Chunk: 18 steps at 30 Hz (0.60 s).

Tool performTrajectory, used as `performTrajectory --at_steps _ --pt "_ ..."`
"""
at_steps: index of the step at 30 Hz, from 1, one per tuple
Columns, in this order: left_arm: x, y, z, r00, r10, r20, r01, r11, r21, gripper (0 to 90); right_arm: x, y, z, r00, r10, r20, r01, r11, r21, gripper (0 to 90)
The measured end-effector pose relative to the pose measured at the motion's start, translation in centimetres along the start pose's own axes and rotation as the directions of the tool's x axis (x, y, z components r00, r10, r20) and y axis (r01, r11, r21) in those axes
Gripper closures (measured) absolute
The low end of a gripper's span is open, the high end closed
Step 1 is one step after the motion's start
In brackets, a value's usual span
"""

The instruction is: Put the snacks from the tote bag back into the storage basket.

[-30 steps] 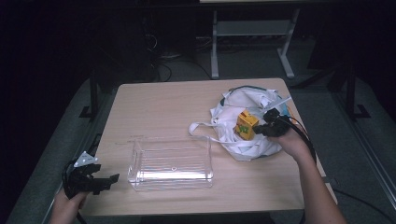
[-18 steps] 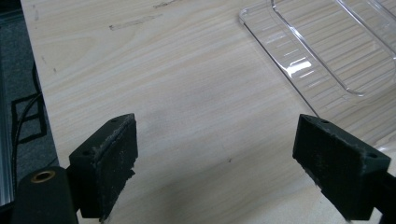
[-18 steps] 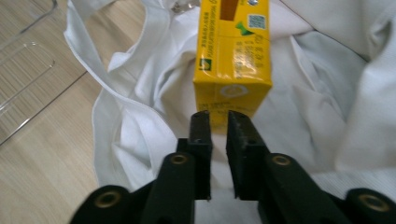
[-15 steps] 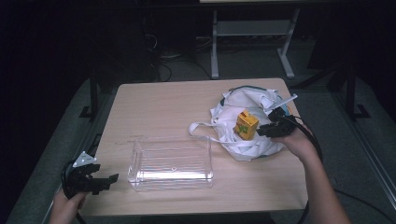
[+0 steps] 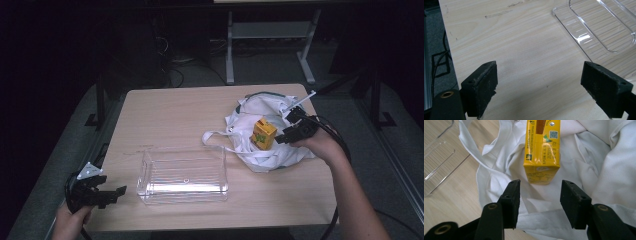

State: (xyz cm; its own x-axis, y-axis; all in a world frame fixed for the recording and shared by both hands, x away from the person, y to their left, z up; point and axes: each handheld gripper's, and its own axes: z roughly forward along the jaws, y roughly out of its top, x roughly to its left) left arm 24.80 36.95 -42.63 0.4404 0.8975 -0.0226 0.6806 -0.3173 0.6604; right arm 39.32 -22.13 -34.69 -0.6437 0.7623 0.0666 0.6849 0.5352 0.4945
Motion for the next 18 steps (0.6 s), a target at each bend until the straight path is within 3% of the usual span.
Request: performTrajectory --at_steps 6,18 --pt "0.1 0.0 0.0 1.0 -0.005 -0.002 0.005 1.0 -0.003 13.8 -0.1 1.5 -0.1 0.9999 -0.014 0.004 0.014 0.998 0.059 45.9" --pt "0.1 0.0 -0.1 1.0 0.004 0.0 -0.004 1.0 0.003 13.8 -0.4 4.6 0.3 0.9995 -0.03 0.005 0.029 0.994 0.101 42.3"
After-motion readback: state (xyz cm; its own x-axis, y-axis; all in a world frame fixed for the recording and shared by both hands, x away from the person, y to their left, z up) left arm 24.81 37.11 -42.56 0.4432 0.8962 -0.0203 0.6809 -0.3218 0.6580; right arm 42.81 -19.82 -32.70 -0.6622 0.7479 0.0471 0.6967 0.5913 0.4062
